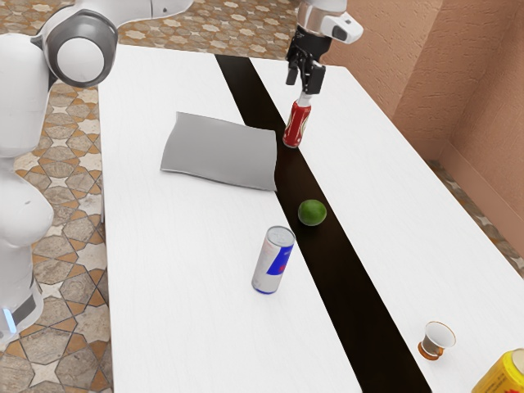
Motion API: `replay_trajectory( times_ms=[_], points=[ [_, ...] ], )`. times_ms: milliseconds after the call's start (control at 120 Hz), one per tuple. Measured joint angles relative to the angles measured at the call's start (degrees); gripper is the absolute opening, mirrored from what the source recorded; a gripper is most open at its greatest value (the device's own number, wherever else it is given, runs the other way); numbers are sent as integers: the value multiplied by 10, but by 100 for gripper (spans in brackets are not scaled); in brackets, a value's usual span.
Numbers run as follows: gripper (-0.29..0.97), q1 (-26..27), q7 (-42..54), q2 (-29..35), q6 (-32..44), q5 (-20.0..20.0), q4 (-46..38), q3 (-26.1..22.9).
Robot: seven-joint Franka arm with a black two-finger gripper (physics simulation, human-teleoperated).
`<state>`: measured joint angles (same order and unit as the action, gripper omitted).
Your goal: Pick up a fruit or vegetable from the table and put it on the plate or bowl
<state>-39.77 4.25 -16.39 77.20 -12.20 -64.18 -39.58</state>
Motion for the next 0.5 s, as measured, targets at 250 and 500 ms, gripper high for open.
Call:
replay_trajectory(
  times_ms=[250,500],
  points=[
    [68,21,5,64,-2,-14,27,-6],
    [68,75,-30,33,-3,-14,-20,-6]
  ],
)
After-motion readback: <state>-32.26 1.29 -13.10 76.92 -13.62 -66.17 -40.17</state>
